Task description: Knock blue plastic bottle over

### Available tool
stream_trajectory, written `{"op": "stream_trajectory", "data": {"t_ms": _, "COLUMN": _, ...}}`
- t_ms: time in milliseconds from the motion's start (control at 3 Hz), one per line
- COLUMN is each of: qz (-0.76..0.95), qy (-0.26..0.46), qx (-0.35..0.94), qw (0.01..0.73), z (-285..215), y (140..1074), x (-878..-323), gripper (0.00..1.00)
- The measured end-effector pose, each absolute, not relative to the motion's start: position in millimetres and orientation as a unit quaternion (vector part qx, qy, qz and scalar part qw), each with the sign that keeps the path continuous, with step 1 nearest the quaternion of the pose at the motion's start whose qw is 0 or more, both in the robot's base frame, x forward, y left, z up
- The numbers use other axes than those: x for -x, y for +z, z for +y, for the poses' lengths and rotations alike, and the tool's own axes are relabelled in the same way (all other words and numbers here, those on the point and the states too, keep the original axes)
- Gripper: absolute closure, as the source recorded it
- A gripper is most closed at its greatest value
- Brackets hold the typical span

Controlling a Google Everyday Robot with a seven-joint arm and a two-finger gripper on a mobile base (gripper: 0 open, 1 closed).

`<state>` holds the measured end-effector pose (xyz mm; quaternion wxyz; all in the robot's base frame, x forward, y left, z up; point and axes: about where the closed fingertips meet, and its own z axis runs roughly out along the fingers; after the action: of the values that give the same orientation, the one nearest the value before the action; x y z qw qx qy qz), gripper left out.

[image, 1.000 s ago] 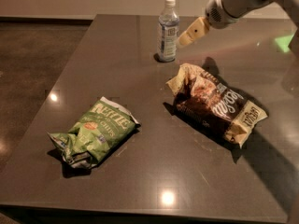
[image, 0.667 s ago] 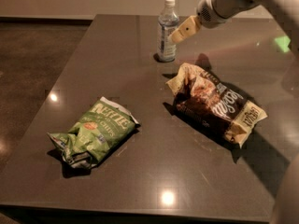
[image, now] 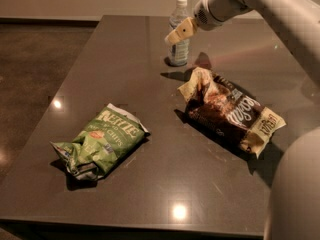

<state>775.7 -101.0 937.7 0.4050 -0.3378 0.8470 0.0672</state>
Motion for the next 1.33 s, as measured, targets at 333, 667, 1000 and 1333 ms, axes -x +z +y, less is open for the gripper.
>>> {"op": "stream_trajectory", "data": {"t_ms": 333, "qz": 0.843, "qy": 0.086, "qx": 0.344, "qw": 0.403, "z": -84.6, "y": 933.6, "x": -781.0, "gripper": 0.14}}
{"op": "stream_trajectory", "data": {"t_ms": 667, "qz": 0.838, "qy": 0.112, "qx": 0.352, "qw": 0.401, "z": -71.2, "y": 932.9, "x": -782.6, "gripper": 0.46}}
{"op": "stream_trajectory", "data": {"t_ms": 1000, "qz": 0.833, "qy": 0.125, "qx": 0.359, "qw": 0.402, "z": -65.4, "y": 936.5, "x": -781.5, "gripper": 0.68}}
{"op": "stream_trajectory", "data": {"t_ms": 1333, "qz": 0.823, "qy": 0.107, "qx": 0.391, "qw": 0.397, "z": -71.2, "y": 964.4, "x": -773.6, "gripper": 0.92}}
